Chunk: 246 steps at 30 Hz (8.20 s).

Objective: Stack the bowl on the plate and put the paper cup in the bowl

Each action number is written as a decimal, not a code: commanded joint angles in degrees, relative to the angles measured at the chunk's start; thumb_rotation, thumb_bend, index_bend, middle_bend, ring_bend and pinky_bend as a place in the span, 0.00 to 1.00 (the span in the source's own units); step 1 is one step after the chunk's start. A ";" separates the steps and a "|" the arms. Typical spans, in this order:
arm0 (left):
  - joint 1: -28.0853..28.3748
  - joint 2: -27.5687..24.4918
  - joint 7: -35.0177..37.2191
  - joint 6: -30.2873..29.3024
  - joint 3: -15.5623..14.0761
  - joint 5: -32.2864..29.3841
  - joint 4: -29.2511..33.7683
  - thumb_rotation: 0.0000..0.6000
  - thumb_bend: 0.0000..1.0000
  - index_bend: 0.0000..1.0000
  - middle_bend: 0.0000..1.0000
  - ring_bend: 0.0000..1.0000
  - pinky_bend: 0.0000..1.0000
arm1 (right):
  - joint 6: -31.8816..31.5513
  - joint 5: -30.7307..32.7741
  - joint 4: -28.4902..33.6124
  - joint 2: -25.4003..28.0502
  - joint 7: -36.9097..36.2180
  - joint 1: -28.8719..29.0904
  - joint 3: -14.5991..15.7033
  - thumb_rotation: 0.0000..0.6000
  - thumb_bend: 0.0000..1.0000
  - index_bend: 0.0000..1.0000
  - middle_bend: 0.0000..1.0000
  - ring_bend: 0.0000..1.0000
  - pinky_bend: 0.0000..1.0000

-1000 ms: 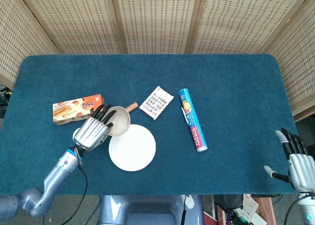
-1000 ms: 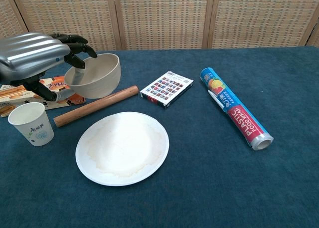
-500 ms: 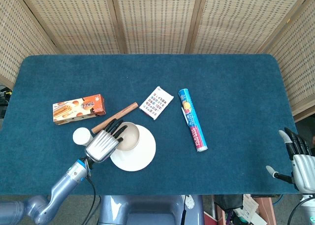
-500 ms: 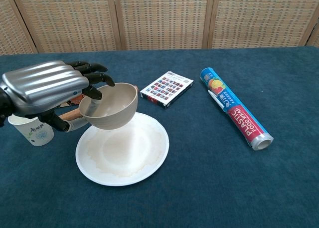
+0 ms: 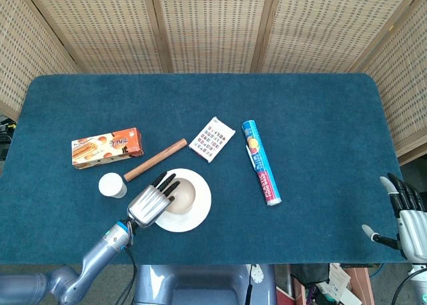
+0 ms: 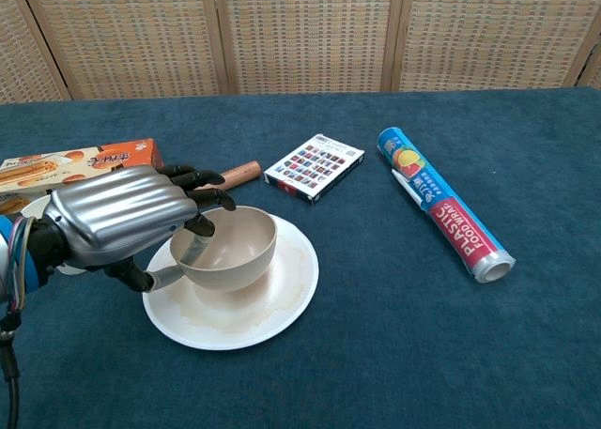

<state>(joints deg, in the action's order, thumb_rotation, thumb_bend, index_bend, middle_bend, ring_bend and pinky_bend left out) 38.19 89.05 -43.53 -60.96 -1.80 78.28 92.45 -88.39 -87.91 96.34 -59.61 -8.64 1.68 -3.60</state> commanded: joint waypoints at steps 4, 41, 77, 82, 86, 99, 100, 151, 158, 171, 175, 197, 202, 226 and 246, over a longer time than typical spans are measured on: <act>0.02 0.52 -1.54 0.58 0.07 -0.58 -0.04 1.00 0.41 0.62 0.16 0.00 0.08 | -0.15 0.00 0.08 0.21 -0.30 -0.08 -0.07 1.00 0.15 0.00 0.00 0.00 0.00; -1.40 -8.53 0.87 -2.63 2.21 0.18 8.31 1.00 0.32 0.42 0.02 0.00 0.01 | -0.44 -0.15 0.03 0.03 -0.05 -0.24 -0.15 1.00 0.15 0.00 0.00 0.00 0.00; -14.43 -17.69 23.61 -10.80 -1.73 7.24 -3.83 1.00 0.32 0.45 0.02 0.00 0.01 | -0.40 -0.96 1.17 -0.36 2.73 -0.12 0.19 1.00 0.15 0.00 0.00 0.00 0.00; -13.47 -15.36 22.40 -7.99 -0.66 5.82 -6.23 1.00 0.32 0.46 0.02 0.00 0.01 | -0.09 -0.88 1.30 -0.37 3.09 0.02 0.20 1.00 0.15 0.00 0.00 0.00 0.00; -13.40 -14.51 21.83 -7.12 -0.43 5.43 -6.92 1.00 0.32 0.47 0.02 0.00 0.01 | -0.20 -0.89 1.24 -0.40 3.07 -0.03 0.21 1.00 0.15 0.00 0.00 0.00 0.00; -13.33 -12.90 21.08 -5.73 0.58 4.18 -8.55 1.00 0.35 0.50 0.03 0.00 0.01 | -0.57 -1.16 1.26 -0.39 3.01 -0.17 0.27 1.00 0.15 0.00 0.00 0.00 0.00; -13.23 -12.65 21.05 -5.47 0.73 3.97 -8.74 1.00 0.35 0.50 0.03 0.00 0.01 | -0.65 -1.16 1.28 -0.38 3.01 -0.19 0.24 1.00 0.15 0.00 0.00 0.00 0.00; -8.42 -13.75 12.02 -5.17 5.52 6.41 5.40 1.00 0.39 0.59 0.06 0.00 0.02 | -0.89 -0.82 1.13 -0.27 2.27 -0.27 -0.04 1.00 0.15 0.00 0.00 0.00 0.00; -7.19 -12.42 8.58 -3.78 5.61 5.85 8.39 1.00 0.39 0.59 0.06 0.00 0.02 | -1.23 -0.60 0.95 -0.14 1.47 -0.46 -0.21 1.00 0.15 0.00 0.00 0.00 0.00; -4.97 -7.06 2.92 0.05 5.05 2.23 8.74 1.00 0.39 0.59 0.06 0.00 0.02 | -1.47 -0.54 0.75 0.15 0.47 -0.58 -0.37 1.00 0.15 0.00 0.00 0.00 0.00; -3.59 -5.87 0.63 1.84 5.82 -0.80 8.96 1.00 0.39 0.59 0.06 0.00 0.02 | -1.49 -0.48 0.67 0.19 0.21 -0.62 -0.38 1.00 0.15 0.00 0.00 0.00 0.00; 0.86 -3.80 -8.14 3.11 6.48 -12.13 11.18 1.00 0.39 0.59 0.05 0.00 0.01 | -1.73 -0.48 0.54 0.44 -0.78 -0.69 -0.60 1.00 0.15 0.00 0.00 0.00 0.00; 1.55 -3.54 -8.86 2.40 6.15 -13.34 10.91 1.00 0.39 0.56 0.02 0.00 0.00 | -1.78 -0.55 0.50 0.28 -0.55 -0.68 -0.61 1.00 0.15 0.00 0.00 0.00 0.00; 1.75 -7.25 -6.24 -0.34 2.54 -12.19 13.08 1.00 0.38 0.49 0.00 0.00 0.00 | -1.85 -0.72 0.46 0.06 -0.30 -0.83 -0.42 1.00 0.15 0.00 0.00 0.00 0.00; -10.67 -18.53 12.11 -16.31 -2.67 4.98 15.05 1.00 0.34 0.34 0.00 0.00 0.00 | -0.96 -1.02 0.87 -0.40 2.42 -0.40 -0.10 1.00 0.15 0.00 0.00 0.00 0.00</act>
<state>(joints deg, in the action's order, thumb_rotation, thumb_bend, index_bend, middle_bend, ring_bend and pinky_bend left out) 29.72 71.49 -33.65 -74.89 -3.32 81.40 108.75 -89.43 -88.83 97.14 -59.91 -6.48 1.25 -3.79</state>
